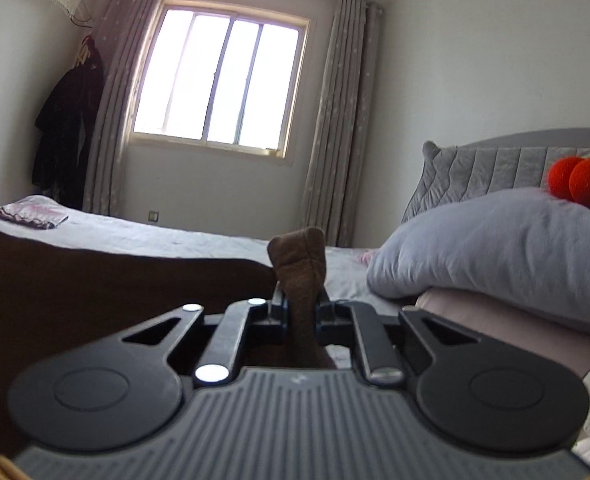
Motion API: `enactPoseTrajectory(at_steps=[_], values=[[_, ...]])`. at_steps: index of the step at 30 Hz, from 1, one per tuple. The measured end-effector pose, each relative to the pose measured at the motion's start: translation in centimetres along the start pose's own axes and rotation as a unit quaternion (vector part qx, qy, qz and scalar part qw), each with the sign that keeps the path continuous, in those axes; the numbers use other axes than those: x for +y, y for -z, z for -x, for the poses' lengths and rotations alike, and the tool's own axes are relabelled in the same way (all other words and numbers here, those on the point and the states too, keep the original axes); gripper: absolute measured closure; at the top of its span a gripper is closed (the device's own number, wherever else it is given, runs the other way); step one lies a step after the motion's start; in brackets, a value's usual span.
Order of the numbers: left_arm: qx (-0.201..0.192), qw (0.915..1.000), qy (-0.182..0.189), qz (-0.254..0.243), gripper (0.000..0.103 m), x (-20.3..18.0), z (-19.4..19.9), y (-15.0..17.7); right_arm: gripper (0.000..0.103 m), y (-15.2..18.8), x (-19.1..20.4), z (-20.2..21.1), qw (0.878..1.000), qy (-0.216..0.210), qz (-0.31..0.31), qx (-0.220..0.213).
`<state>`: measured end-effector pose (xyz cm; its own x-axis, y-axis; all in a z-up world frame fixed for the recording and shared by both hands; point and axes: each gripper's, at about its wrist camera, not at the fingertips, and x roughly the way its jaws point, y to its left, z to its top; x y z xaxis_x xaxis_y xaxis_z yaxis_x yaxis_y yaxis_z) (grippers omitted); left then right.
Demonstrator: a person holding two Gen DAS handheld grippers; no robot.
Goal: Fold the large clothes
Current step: 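Lift the hem with both grippers and fold it toward the fur collar, then lay the hem down on the collar end and open both grippers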
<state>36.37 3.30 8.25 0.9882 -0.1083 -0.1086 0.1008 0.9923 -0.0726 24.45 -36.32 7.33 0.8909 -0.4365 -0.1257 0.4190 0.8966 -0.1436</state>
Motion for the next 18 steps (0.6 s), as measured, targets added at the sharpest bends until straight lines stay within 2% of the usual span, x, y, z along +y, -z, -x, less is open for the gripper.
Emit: enactPoseTrajectory(at_steps=[3,8,10,11,13,15,17,18], values=[[0.001,0.9994,-0.025,-0.024,0.089,-0.8,-4.0,2.0,0.093,0.3,1.5,-3.9,1.000,0.008,0.007,0.009],[0.068,0.9925,-0.062,-0.081,0.088,-1.4,-11.0,9.9,0.093,5.0,3.8,-11.7,0.995,-0.001,0.022,0.096],[0.100,0.9887,-0.071,-0.086,0.088,-1.3,-13.0,12.3,0.092,7.7,4.9,-13.9,0.991,-0.008,0.040,0.126],[0.122,0.9863,-0.072,-0.084,0.087,-1.3,-13.9,12.8,0.090,8.9,5.3,-14.9,0.989,-0.012,0.041,0.145],[0.132,0.9850,-0.077,-0.081,0.082,-1.0,-14.9,12.7,0.086,10.7,5.6,-16.9,0.982,-0.011,0.030,0.189],[0.167,0.9800,-0.088,-0.063,0.074,-0.2,-16.0,12.7,0.080,11.5,4.7,-18.7,0.972,-0.012,-0.001,0.233],[0.185,0.9763,-0.109,-0.023,0.072,1.2,-16.2,12.5,0.077,11.5,3.0,-18.9,0.968,0.000,-0.048,0.246],[0.185,0.9747,-0.125,-0.004,0.072,2.0,-15.9,12.1,0.074,11.3,2.0,-18.7,0.966,0.019,-0.068,0.249]])
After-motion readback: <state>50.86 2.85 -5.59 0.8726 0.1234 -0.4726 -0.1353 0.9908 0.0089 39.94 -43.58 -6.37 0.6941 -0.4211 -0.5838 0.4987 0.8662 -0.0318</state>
